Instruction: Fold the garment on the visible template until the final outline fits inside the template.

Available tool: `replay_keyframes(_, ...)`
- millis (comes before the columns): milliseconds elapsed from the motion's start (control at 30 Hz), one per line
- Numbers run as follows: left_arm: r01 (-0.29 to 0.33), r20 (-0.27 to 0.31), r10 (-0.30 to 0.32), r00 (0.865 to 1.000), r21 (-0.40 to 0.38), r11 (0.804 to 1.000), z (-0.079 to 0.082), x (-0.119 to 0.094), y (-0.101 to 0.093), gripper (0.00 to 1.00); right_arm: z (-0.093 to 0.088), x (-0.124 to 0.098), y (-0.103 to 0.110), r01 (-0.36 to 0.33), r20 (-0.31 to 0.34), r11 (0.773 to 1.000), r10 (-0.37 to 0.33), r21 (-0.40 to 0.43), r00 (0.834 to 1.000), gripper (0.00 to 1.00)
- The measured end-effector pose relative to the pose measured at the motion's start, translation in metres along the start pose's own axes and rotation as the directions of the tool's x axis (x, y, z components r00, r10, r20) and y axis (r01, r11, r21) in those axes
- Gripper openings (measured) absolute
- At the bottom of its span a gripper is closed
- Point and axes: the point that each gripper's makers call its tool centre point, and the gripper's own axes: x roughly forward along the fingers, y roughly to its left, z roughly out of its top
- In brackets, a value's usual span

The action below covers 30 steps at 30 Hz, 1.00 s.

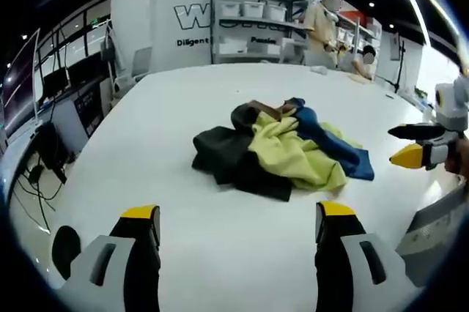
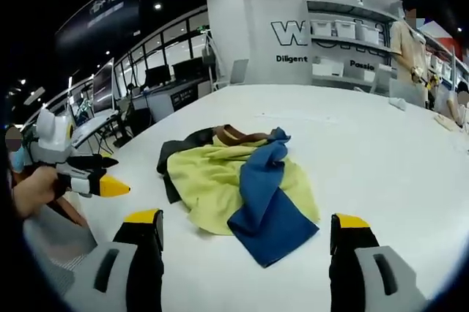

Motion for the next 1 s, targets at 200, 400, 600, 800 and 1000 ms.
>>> replay_keyframes(200, 0.023, 0.012, -0.023, 1.000, -0.025, 0.999, 0.002, -0.003, -0.002, 0.84, -0.001, -0.002, -0.006, 0.017, 0.000, 1.000, -0.017, 0.023, 1.000, 0.95)
replay_keyframes(400, 0.040, 0.011, -0.039, 0.999, -0.035, 0.999, 0.001, -0.003, -0.003, 0.83, -0.001, -0.003, -0.006, 0.019, 0.003, 1.000, -0.019, 0.010, 1.000, 0.93)
replay_keyframes(600, 0.043, 0.011, -0.042, 0.999, -0.078, 0.996, -0.001, -0.005, 0.000, 0.81, 0.008, -0.007, -0.006, -0.002, 0.057, 1.000, 0.001, 0.017, 0.998, 0.82)
replay_keyframes(800, 0.005, 0.017, -0.004, 1.000, -0.068, 0.998, 0.001, -0.005, 0.008, 0.82, 0.013, -0.007, -0.011, 0.023, 0.053, 0.997, -0.019, -0.072, 0.998, 0.83)
replay_keyframes(1000, 0.017, 0.015, -0.016, 1.000, -0.067, 0.998, 0.004, -0.004, 0.005, 0.82, 0.010, -0.005, -0.006, -0.027, 0.050, 1.000, 0.027, 0.004, 0.998, 0.86)
